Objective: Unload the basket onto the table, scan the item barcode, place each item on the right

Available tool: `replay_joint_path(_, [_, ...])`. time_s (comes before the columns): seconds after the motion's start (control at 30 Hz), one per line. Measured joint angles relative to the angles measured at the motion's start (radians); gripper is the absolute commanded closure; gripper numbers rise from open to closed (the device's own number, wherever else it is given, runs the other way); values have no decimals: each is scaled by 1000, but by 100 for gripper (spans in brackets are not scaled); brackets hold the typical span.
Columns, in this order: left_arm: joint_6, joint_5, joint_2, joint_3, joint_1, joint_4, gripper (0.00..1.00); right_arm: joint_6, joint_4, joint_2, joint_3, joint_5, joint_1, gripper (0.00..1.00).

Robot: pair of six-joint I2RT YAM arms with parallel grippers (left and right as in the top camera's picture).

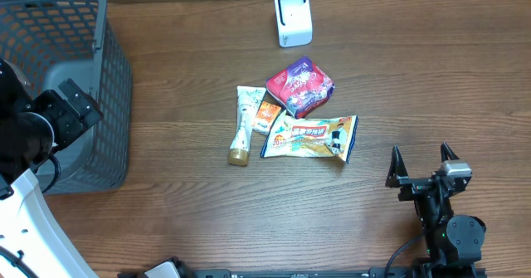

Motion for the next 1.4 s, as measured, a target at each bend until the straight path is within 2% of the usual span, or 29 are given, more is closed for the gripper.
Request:
replay_joint_path(0.27, [0, 0, 0, 0, 0, 0, 0, 229, 24, 0, 0, -187, 0, 0])
replay_joint_path(0.47, [0, 0, 0, 0, 0, 0, 0, 494, 48, 0, 0, -327, 0, 0])
replay_joint_path(0.67, [1, 0, 0, 0, 0, 0, 0, 600, 61, 0, 0, -381, 0, 0])
replay_joint_path(1.0, [8, 0, 0, 0, 0, 0, 0, 622, 175, 0, 0, -525, 0, 0])
replay_joint_path(1.2, [8, 0, 0, 0, 0, 0, 0, 570, 50, 0, 33, -570, 0, 0])
replay_joint_path(1.4, [3, 64, 0, 0, 1, 0, 0, 442, -95, 37, 182, -552, 0, 0])
